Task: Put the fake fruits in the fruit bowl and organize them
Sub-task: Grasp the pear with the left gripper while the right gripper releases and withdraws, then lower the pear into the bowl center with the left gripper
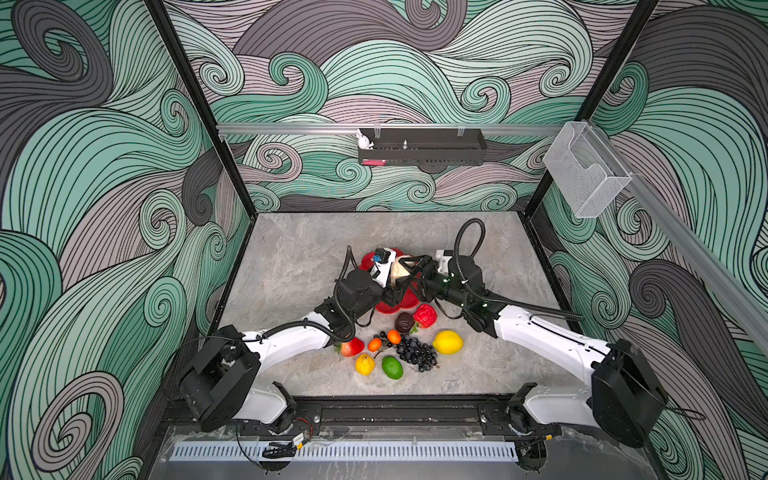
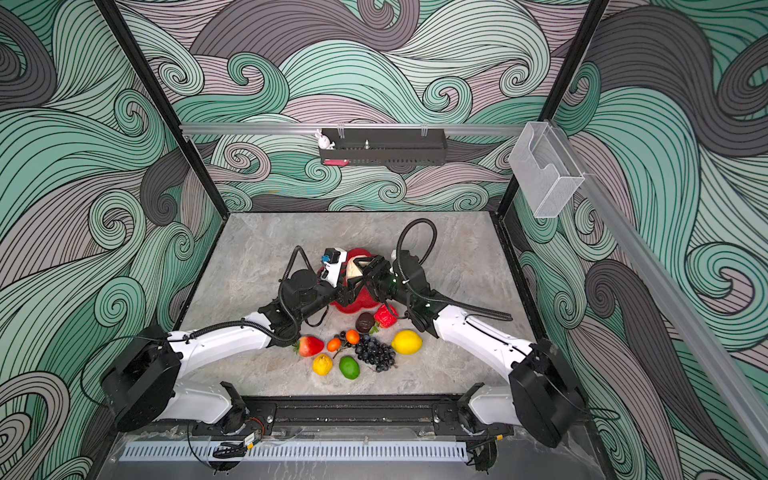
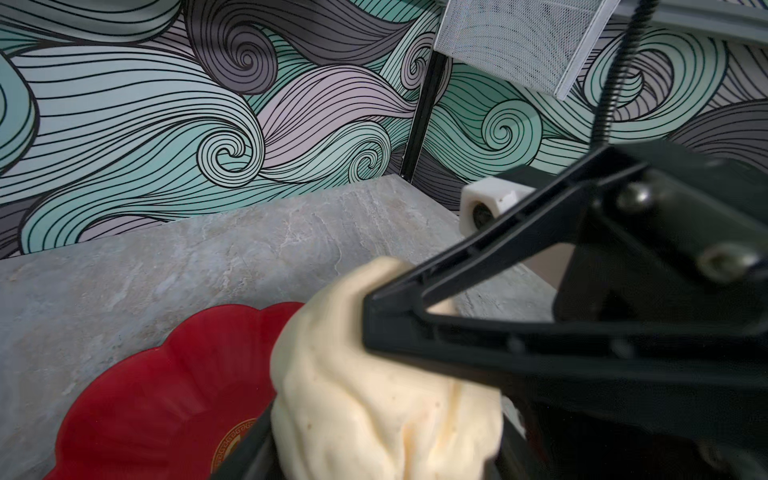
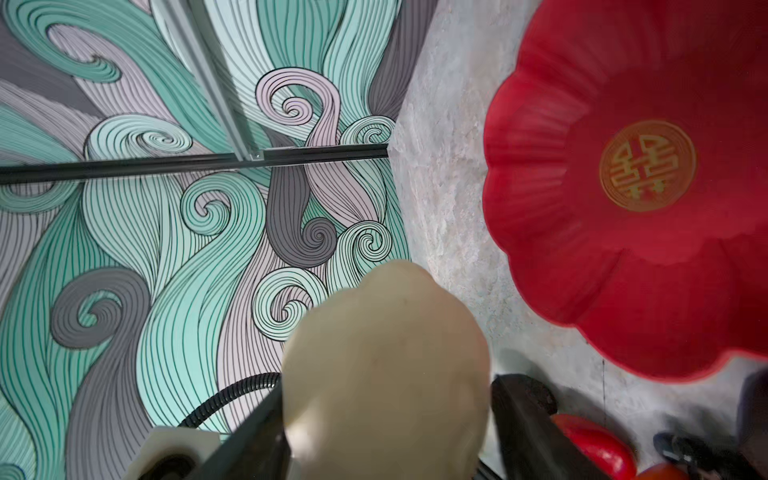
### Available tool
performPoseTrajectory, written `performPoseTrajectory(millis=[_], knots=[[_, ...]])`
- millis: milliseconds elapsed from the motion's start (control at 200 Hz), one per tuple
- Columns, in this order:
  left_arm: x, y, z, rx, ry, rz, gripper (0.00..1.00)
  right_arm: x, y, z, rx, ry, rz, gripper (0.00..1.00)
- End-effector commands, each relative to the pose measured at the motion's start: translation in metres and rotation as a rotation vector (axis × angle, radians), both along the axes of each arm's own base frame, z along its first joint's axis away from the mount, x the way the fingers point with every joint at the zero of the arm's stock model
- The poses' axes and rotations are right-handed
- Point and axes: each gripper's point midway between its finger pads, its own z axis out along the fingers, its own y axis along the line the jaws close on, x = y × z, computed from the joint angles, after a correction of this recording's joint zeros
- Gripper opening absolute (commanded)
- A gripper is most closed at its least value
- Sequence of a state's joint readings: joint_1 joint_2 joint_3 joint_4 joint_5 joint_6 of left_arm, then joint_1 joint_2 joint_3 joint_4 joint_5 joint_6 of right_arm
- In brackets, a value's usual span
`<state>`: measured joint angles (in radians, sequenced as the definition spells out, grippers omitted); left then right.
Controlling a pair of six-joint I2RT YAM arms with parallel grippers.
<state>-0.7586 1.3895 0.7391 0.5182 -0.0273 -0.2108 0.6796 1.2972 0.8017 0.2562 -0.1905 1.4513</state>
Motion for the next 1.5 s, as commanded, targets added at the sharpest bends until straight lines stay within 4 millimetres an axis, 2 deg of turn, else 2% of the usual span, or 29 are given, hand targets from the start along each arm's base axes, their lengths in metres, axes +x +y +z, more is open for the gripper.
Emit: performPoseTrajectory(millis=[0,80,255,340,345,375,465,525,705,836,1001,1241,1496], knots=[[0.009,0.014,0.009,0.061,0.026,0.062,0.57,-0.006,-0.022,-0.008,-0.148,-0.011,-0.015,0.87],[0.008,0.02,0.003,0.15,0.094,0.067,0.58,-0.007,-0.046,-0.009,-0.234,-0.037,-0.043,0.93],[-0.002,0.03,-0.011,0.35,0.245,0.039,0.58,-0.019,-0.103,-0.01,-0.453,-0.144,-0.091,0.93],[-0.011,0.03,-0.015,0.445,0.287,-0.026,0.58,-0.029,-0.122,-0.011,-0.553,-0.192,-0.085,0.93],[-0.01,0.029,-0.022,0.462,0.304,-0.03,0.58,-0.03,-0.123,-0.011,-0.559,-0.194,-0.087,0.93],[-0.011,0.029,-0.03,0.509,0.342,-0.051,0.57,-0.033,-0.129,-0.013,-0.59,-0.203,-0.086,0.93],[-0.017,0.029,-0.04,0.61,0.43,-0.13,0.58,-0.043,-0.143,-0.017,-0.657,-0.225,-0.089,0.93],[-0.018,0.03,-0.045,0.669,0.486,-0.164,0.58,-0.052,-0.151,-0.028,-0.694,-0.206,-0.075,0.93],[-0.01,0.037,-0.066,0.844,0.688,-0.217,0.58,-0.071,-0.158,-0.053,-0.71,-0.169,-0.043,0.94],[-0.001,0.042,-0.084,0.954,0.796,-0.232,0.58,-0.077,-0.16,-0.062,-0.702,-0.145,-0.034,0.93],[0.013,0.039,-0.094,1.006,0.83,-0.224,0.59,-0.076,-0.158,-0.057,-0.701,-0.156,-0.027,0.93],[0.038,0.046,-0.109,1.032,0.88,-0.195,0.62,-0.075,-0.156,-0.066,-0.709,-0.133,-0.012,0.93],[0.044,0.048,-0.128,1.004,0.961,-0.219,0.64,-0.075,-0.158,-0.069,-0.716,-0.122,-0.022,0.93]])
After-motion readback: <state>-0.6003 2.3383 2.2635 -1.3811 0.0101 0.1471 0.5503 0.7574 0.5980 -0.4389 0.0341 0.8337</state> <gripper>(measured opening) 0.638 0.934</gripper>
